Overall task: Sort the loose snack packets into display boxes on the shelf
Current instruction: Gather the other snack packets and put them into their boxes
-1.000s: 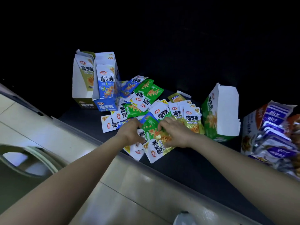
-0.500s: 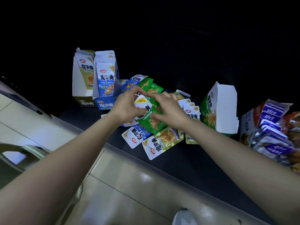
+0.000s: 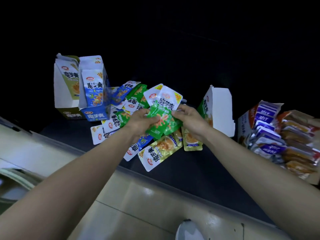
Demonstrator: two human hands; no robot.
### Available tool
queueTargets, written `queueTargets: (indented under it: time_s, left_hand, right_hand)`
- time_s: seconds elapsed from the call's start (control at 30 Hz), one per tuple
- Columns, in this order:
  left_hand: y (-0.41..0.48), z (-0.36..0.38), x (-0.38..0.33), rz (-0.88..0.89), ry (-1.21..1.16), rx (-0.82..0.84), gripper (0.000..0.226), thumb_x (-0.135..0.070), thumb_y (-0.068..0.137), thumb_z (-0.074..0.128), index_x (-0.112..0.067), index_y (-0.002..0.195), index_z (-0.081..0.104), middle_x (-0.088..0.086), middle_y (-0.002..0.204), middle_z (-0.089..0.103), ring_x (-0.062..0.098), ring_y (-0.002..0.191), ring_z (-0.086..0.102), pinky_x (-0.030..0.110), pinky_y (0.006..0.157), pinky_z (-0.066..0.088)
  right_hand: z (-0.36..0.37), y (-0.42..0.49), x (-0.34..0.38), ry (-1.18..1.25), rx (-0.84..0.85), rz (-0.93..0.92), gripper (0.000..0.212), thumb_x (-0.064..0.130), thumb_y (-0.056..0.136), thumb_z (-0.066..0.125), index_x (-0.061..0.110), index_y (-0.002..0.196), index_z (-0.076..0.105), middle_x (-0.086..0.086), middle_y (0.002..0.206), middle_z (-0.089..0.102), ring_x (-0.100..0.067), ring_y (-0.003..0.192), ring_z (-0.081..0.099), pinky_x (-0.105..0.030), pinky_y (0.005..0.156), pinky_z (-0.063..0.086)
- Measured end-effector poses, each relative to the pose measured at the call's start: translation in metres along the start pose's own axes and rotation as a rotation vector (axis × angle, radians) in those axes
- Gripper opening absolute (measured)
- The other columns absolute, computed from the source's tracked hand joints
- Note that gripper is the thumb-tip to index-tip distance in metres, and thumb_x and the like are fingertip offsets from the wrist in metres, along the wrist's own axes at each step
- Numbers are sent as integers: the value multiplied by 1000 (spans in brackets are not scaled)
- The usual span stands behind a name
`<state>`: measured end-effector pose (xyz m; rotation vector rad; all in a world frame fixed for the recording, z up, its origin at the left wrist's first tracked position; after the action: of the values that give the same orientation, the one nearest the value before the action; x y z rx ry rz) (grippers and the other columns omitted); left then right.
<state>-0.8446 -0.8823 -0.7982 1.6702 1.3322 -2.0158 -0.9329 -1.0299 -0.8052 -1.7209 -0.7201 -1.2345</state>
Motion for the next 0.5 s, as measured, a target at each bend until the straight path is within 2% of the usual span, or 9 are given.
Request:
queueTargets:
  time_s: [0.1, 0.13, 0.2, 0.3, 0.37, 0.4, 0.43, 0.47, 0.5]
  left_hand:
    - [9, -10, 8, 22, 11, -52, 49, -20, 92, 67, -20, 136, 46, 2, 118, 54, 21, 109, 54, 36, 79, 49]
    - [8, -15, 9, 25, 4, -66, 38, -20, 91, 68, -20, 125, 51, 4, 115, 58, 23, 111, 56, 37, 85, 48]
    - [6, -18, 12, 13, 49, -46, 43, -23, 89, 70, -15, 128, 54, 9, 120, 60, 26, 115, 58, 40, 100, 45]
    - [-3, -7, 12, 31, 129, 47, 63, -28, 95, 62, -14, 149, 34, 3, 140, 50, 19, 124, 52, 32, 107, 37]
    - [-4, 1, 10, 85, 201, 57, 69, -34, 100, 52, -11, 155, 16, 5, 157, 29, 21, 140, 35, 29, 107, 33]
    - [-3, 5, 9, 104, 229, 55, 68, -36, 102, 47, -9, 155, 13, 6, 159, 24, 20, 140, 32, 23, 102, 37]
    - [-6, 7, 3, 121, 240, 45, 63, -37, 103, 42, -9, 154, 16, 5, 155, 30, 17, 133, 38, 13, 88, 43]
    - [-7, 8, -3, 137, 240, 28, 57, -39, 104, 37, -11, 152, 24, 2, 147, 39, 13, 121, 44, 6, 71, 47]
    - [-9, 11, -9, 146, 234, 23, 50, -44, 105, 31, -16, 145, 39, -3, 135, 48, 11, 110, 50, 7, 59, 47]
  right_hand:
    - [-4, -5, 3, -10, 14, 1, 18, 16, 99, 53, 14, 117, 58, 5, 102, 62, -9, 93, 60, -20, 80, 50]
    - [-3, -5, 1, -12, 33, 16, 23, 20, 99, 56, 15, 121, 57, 6, 100, 60, -9, 92, 58, -22, 78, 48]
    - [5, -5, 1, -1, 65, 63, 35, 26, 95, 62, 15, 126, 51, 4, 97, 61, -12, 89, 60, -22, 71, 47]
    - [24, -5, -1, -55, 116, 100, 18, 28, 93, 65, 19, 100, 50, -6, 99, 62, -17, 90, 60, -16, 55, 43]
    - [32, -5, 2, -39, 102, 85, 11, 23, 96, 60, 21, 97, 49, -1, 99, 60, -16, 93, 60, -17, 60, 49]
    - [33, -7, 6, -23, 96, 64, 12, 23, 96, 60, 17, 103, 52, -4, 105, 63, -19, 96, 63, -22, 69, 55]
    - [31, -7, 8, -32, 86, 41, 24, 27, 94, 63, 12, 111, 54, -11, 112, 65, -26, 101, 65, -33, 80, 58]
    - [27, -7, 12, -61, 70, 18, 35, 31, 92, 66, 8, 117, 55, -16, 116, 65, -31, 104, 65, -42, 89, 56]
    - [19, -10, 19, -89, 48, -13, 37, 30, 92, 65, 8, 120, 55, -16, 116, 67, -30, 104, 66, -45, 92, 55]
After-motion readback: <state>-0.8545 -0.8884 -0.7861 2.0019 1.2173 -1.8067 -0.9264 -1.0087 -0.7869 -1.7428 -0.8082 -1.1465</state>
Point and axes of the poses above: each hand's wrist, its own y-axis towards the middle knuckle, its own z-axis out of the palm, x = y × z, the point moved 5 cm from there along y, towards the middle knuckle
